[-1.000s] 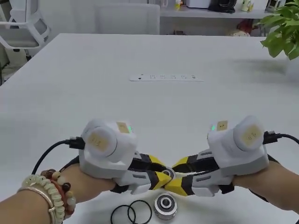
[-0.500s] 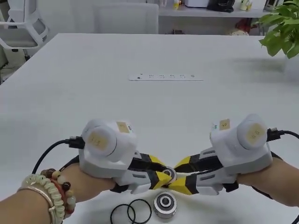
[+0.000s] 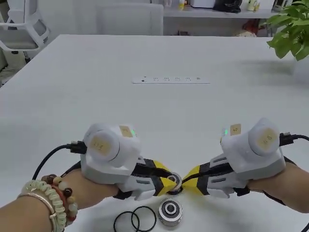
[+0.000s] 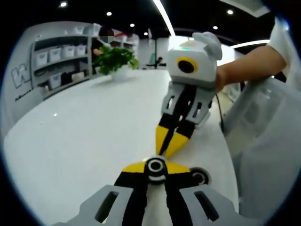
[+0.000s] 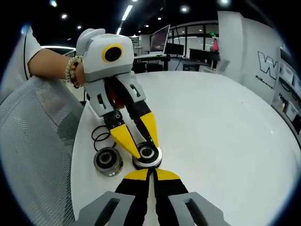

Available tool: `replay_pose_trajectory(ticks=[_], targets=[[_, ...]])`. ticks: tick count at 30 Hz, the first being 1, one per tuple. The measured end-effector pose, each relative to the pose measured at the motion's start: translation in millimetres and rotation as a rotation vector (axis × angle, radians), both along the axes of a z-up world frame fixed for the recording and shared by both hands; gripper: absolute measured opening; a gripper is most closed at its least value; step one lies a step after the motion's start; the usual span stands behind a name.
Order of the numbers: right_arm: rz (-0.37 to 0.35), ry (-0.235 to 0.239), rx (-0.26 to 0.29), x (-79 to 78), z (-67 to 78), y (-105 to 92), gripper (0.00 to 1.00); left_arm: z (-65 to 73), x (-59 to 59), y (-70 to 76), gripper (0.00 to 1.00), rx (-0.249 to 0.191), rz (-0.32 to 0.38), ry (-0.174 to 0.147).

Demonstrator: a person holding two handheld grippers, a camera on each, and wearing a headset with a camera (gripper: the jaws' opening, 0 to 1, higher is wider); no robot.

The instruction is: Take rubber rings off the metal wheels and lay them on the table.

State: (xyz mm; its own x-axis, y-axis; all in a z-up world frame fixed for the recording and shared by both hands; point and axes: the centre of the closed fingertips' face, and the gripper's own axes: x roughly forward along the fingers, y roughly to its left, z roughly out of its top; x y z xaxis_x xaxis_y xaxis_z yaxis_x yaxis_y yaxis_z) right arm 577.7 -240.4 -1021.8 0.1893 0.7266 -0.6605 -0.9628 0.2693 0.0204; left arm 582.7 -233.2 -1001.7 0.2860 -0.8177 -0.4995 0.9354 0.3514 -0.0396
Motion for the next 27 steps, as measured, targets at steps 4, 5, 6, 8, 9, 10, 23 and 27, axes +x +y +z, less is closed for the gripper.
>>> replay_pose_trajectory(ticks=[4, 5, 6, 8, 9, 10, 23, 27], targets=[[-0.037, 0.027, -0.001, 2.3, -0.7, -0.5, 0.00, 0.1, 0.0, 0.0, 0.14, -0.002, 0.000, 0.000], [-0.053, 0.036, -0.002, 3.7, -1.1, -0.8, 0.00, 0.1, 0.0, 0.0, 0.14, -0.002, 0.000, 0.000], [-0.071, 0.059, 0.000, 3.0, -1.2, -1.1, 0.00, 0.0, 0.0, 0.1, 0.14, -0.001, 0.000, -0.001], [-0.118, 0.110, 0.010, 3.8, -1.6, -1.7, 0.00, 0.0, 0.1, 0.2, 0.14, -0.001, 0.000, -0.001], [-0.141, 0.132, 0.018, 4.8, -1.6, -1.9, 0.00, -0.1, 0.1, 0.1, 0.14, 0.000, 0.000, -0.002], [-0.159, 0.151, 0.023, 5.0, -1.4, -2.2, 0.00, -0.1, 0.1, 0.1, 0.14, -0.001, 0.000, -0.002], [-0.408, 0.489, 0.205, 6.5, 8.2, -5.2, 0.00, -0.3, -0.2, 0.2, 0.14, -0.006, -0.003, -0.003], [-0.443, 0.524, 0.204, 1.9, 11.4, -3.9, 0.00, -0.2, -0.2, 0.2, 0.14, -0.006, -0.002, -0.004]])
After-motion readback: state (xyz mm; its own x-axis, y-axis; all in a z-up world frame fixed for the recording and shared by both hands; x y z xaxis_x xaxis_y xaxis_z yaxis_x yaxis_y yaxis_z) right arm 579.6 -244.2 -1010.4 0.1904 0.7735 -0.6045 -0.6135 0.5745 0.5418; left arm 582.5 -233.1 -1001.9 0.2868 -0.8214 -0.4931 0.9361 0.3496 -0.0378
